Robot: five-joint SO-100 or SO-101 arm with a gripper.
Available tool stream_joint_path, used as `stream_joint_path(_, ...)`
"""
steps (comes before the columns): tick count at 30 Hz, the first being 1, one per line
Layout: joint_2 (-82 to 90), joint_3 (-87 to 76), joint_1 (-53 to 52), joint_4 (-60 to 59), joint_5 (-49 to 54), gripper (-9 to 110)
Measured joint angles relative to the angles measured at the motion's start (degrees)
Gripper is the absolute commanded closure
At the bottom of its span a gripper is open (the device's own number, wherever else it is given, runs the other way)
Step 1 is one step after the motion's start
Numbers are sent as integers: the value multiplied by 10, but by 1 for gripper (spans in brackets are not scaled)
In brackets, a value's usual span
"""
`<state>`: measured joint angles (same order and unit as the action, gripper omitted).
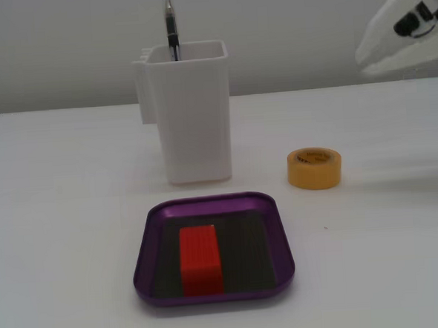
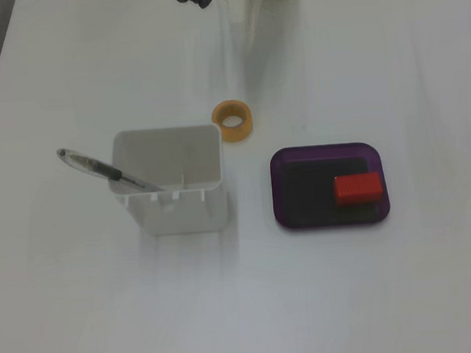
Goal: Grab up the yellow tape and put it in the box.
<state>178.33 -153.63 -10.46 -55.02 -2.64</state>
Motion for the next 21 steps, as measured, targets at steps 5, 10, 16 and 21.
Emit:
stream_joint_path(5,-218,115,0,-36,4,98)
stream_joint_path(10,-432,236,5,-103,37,83)
stream_joint_path(16,-599,329,-5,-126,46,77)
stream_joint_path(21,-633,346,-4,-125,46,77)
